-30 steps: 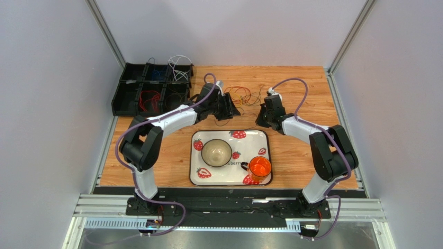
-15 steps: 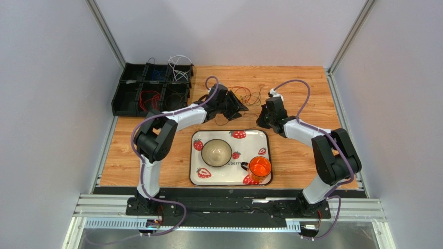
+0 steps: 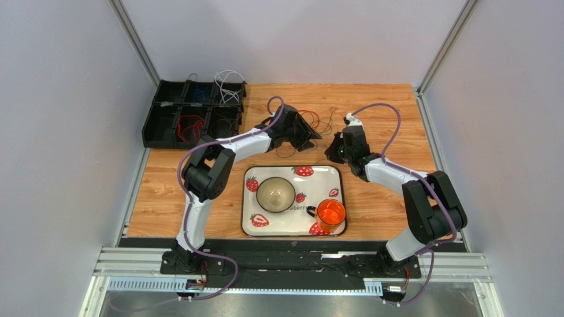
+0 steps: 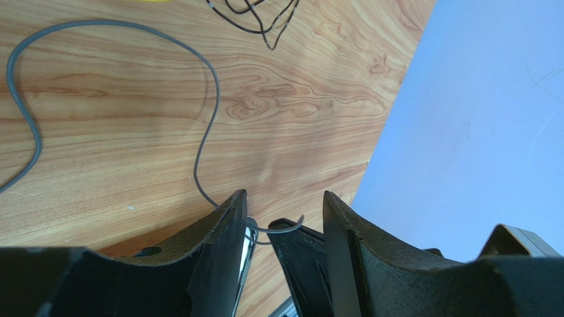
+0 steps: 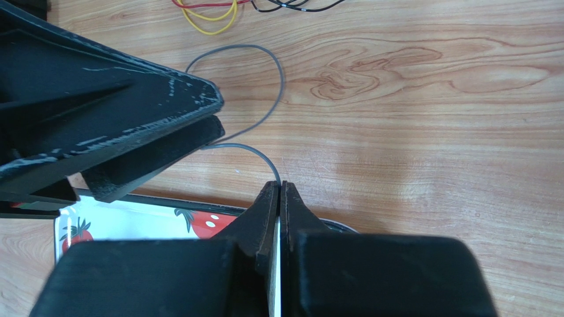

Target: Untangle the cables

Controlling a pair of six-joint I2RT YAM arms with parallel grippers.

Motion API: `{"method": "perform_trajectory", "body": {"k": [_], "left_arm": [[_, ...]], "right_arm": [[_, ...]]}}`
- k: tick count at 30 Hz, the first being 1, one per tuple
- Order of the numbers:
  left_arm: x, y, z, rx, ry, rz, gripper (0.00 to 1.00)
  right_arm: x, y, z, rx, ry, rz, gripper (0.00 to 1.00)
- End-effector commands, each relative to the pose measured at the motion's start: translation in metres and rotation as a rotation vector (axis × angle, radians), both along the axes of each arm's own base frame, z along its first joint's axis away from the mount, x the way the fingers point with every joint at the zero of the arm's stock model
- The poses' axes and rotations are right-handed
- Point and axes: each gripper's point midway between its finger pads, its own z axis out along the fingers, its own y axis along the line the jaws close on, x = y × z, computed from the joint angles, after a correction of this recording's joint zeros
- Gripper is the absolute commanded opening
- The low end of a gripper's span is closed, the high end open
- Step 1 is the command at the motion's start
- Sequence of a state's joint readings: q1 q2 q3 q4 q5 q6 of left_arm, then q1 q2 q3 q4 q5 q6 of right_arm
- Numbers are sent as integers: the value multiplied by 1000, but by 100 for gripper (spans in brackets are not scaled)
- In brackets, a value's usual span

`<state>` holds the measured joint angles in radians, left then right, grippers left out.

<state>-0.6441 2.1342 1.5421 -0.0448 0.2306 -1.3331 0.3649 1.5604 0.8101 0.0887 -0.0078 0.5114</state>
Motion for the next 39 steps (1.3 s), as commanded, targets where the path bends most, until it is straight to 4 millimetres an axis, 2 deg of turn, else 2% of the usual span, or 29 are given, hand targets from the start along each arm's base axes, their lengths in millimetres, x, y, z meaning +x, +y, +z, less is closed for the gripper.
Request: {"method": "perform_trajectory", "body": {"k": [1,5,7,9,11,12,13,15,17,23,28,30,34,39], "left_arm": [[-3,-11,9,-2,8,-19,53],[-3,-9,16,31,-15,-32,50],[-4,-8,14,49,-15,-36,42],[-6,-10,16,42,-9,-51,40],[-5,-7,21,64,-33,-55,42],[-3,1,20,100,-37,-32,48],[-1,4,32,107,-64,-22,50],[0,12,38,142,-83,-5,56],[4,15,54,156,-114,2,59],[-6,19,46,184,-61,-20,61],[-8,21,47,182,-61,-16,63],[-8,17,49,158,-58,-27,66],[-10,-1,44,103,-30,-58,67],[-13,-14,48,90,-33,-72,66]], "right_arm": [[7,4,23,38,-83,11,0],[7,5,23,42,-86,11,0],[7,6,24,46,-91,16,0],[7,5,24,45,-90,12,0],[7,5,23,43,-84,12,0],[7,5,22,40,-80,11,0],[7,5,23,41,-82,11,0],[7,5,22,39,-79,8,0],[8,4,21,38,-75,4,0],[9,4,19,34,-65,-2,0],[9,4,20,34,-66,-1,0],[9,4,18,31,-62,-1,0],[10,4,19,31,-61,-1,0],[10,4,19,32,-62,1,0]]}}
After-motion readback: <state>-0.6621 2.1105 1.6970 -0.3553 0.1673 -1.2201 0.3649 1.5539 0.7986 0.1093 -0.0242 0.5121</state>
